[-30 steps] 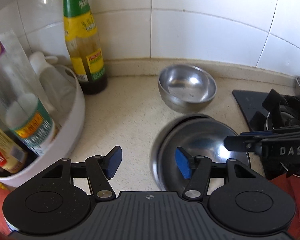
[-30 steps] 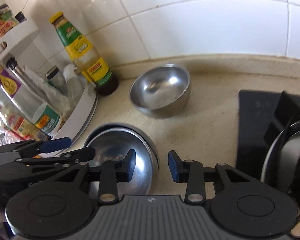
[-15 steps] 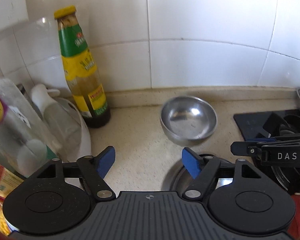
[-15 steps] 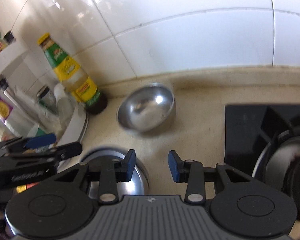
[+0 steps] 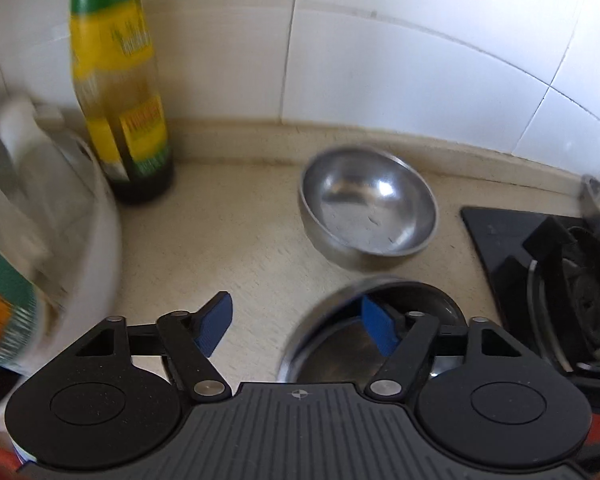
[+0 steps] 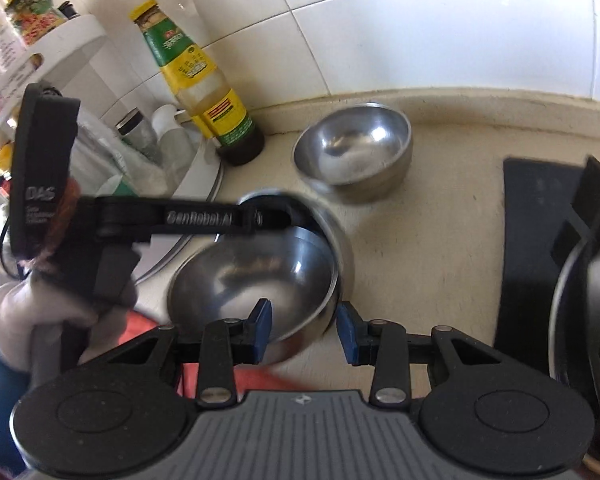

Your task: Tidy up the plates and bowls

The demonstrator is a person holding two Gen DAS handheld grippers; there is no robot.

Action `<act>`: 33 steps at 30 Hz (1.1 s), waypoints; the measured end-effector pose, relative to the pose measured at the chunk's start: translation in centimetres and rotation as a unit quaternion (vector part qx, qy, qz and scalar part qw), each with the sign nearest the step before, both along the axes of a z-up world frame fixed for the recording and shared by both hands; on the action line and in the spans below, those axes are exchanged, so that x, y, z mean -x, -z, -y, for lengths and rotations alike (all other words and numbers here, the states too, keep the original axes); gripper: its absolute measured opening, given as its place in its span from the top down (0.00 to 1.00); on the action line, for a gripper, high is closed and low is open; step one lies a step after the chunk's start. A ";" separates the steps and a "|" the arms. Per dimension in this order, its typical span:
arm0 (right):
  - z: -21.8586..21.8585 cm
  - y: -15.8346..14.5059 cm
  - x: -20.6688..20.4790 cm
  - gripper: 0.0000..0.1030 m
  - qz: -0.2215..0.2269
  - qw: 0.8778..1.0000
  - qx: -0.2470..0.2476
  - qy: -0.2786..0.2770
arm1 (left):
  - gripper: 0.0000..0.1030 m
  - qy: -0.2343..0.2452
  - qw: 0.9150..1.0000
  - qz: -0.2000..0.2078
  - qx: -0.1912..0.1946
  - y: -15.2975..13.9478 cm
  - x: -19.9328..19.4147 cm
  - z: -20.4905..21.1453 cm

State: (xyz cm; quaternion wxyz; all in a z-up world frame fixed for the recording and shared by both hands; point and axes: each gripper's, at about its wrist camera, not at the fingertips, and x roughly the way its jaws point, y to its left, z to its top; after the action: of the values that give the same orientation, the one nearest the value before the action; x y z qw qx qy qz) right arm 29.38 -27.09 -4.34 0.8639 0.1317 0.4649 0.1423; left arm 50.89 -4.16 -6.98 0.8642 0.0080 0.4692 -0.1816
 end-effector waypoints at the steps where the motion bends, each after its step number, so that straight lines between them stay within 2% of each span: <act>1: 0.0 0.2 -0.5 0.67 0.001 1.000 0.004 0.009 | 0.32 -0.004 1.000 -0.018 0.010 0.3 -0.6 -0.2; 2: 0.1 0.3 -1.1 0.67 0.005 1.000 0.005 0.016 | 0.38 -0.008 0.999 -0.028 0.017 0.3 -0.9 -0.5; 3: 0.3 0.2 -1.5 0.67 0.010 1.000 0.005 0.026 | 0.39 -0.008 0.999 -0.024 0.025 -0.1 -1.1 -0.9; 5: 0.5 -0.1 -2.5 0.67 0.014 0.999 0.002 0.033 | 0.35 -0.013 0.999 -0.007 0.041 -1.0 -1.0 -1.7; 7: 0.1 0.0 -3.8 0.66 0.016 0.999 0.016 0.026 | 0.26 -0.016 0.998 0.008 0.056 -1.7 -0.8 -2.6; 9: -0.1 0.6 -5.3 0.66 0.004 0.999 0.012 0.029 | 0.27 -0.020 0.998 0.018 0.062 -2.0 -0.7 -2.9; 11: 0.2 1.6 -6.9 0.66 -0.025 0.999 -0.021 0.037 | 0.28 -0.018 0.996 0.020 0.083 -2.3 -0.6 -3.1; 15: 1.6 3.4 -8.7 0.66 -0.072 0.991 -0.085 0.072 | 0.27 -0.040 0.992 0.061 0.108 -4.4 1.5 -4.2; 18: 2.8 5.0 -9.4 0.66 -0.115 0.979 -0.147 0.088 | 0.22 -0.044 0.989 0.101 0.097 -5.2 5.0 -4.1; 21: 2.5 5.8 -9.6 0.66 -0.130 0.976 -0.153 0.082 | 0.20 -0.012 0.989 0.127 0.074 -4.6 7.7 -3.0; 23: 2.2 6.0 -9.6 0.66 -0.132 0.976 -0.151 0.081 | 0.17 0.003 0.991 0.122 0.060 -4.0 8.0 -2.2; 24: 1.9 5.9 -9.7 0.66 -0.129 0.978 -0.144 0.077 | 0.21 -0.001 0.992 0.117 0.054 -3.8 7.9 -2.1; 26: 1.4 5.6 -9.6 0.66 -0.120 0.983 -0.120 0.063 | 0.25 -0.011 0.993 0.094 0.068 -3.0 7.3 -2.7; 29: 1.1 5.7 -9.6 0.66 -0.133 0.982 -0.120 0.058 | 0.40 -0.052 0.995 0.055 0.067 -1.0 5.5 -3.2; 30: 1.1 6.0 -9.7 0.66 -0.139 0.981 -0.125 0.059 | 0.43 -0.060 0.995 0.048 0.071 -0.6 5.0 -3.3; 33: 1.7 5.8 -9.3 0.64 -0.146 0.979 -0.125 0.065 | 0.42 -0.056 0.994 0.063 0.073 -0.9 4.7 -3.2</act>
State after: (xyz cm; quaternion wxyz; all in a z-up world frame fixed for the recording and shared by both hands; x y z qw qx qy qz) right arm 38.69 -28.84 -10.14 0.7706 0.2878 0.5554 0.1221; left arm 46.17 -0.92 -6.04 0.8991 -0.0700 0.3988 -0.1662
